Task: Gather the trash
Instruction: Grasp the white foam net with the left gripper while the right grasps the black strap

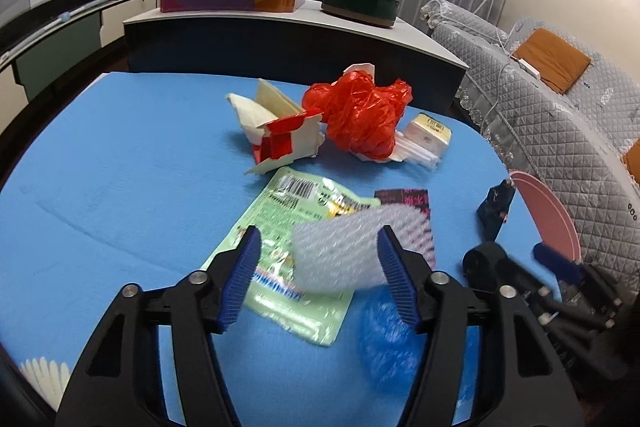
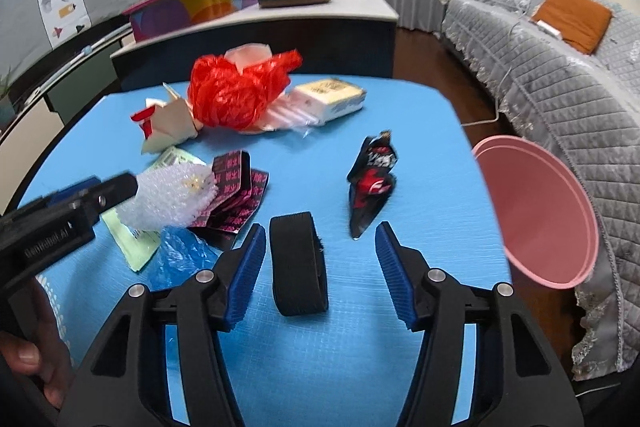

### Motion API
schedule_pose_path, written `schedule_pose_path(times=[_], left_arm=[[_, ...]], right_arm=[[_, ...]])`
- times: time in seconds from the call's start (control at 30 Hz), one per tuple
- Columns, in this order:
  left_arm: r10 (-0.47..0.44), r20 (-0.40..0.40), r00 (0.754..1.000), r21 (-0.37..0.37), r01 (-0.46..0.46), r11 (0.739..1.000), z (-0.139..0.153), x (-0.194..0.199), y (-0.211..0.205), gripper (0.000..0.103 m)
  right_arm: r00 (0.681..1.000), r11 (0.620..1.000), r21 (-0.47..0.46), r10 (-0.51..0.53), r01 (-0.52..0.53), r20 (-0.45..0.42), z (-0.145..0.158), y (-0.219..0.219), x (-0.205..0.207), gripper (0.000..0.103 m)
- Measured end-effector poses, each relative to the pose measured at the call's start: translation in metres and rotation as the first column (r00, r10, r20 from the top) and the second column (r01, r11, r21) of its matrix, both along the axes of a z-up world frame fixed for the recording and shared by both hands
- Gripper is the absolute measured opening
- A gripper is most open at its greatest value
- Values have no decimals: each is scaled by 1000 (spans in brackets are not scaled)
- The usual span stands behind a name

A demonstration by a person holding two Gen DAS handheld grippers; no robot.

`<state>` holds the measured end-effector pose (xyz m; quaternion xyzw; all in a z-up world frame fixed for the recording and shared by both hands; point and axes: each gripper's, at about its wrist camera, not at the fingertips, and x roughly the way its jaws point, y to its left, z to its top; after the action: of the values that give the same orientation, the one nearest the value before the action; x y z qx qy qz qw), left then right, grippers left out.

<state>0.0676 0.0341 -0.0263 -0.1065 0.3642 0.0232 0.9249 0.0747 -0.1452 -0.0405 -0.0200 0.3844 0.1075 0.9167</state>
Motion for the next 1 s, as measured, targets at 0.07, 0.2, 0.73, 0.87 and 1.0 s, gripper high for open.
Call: schedule_pose_path(times=[0.07,0.2,0.73,0.87,1.0], left_arm=[[-14,0,1000,-21,14,1000,1,6,-4,84],[-52,-11,999,12,52,999,-1,14,-19,87],[-53,-97,994,86,61,994,-16,21,-26,71],[-48,-80,996,104,57,993,-12,17,-24,52],[-45,-61,997,125,52,991,-8,12,-22,32]], right_arm=[[1000,1000,4,11,-11,-17,-5,2,4,57],[999,1000,-2,29,-29,-36,-10,5,9,57],[997,999,-18,45,-46,-59,-13,4,6,24],[999,999,-22,37,-38,-38,-8,2,2,24],[1000,999,-24,28,-29,-11,0,0,-4,24]])
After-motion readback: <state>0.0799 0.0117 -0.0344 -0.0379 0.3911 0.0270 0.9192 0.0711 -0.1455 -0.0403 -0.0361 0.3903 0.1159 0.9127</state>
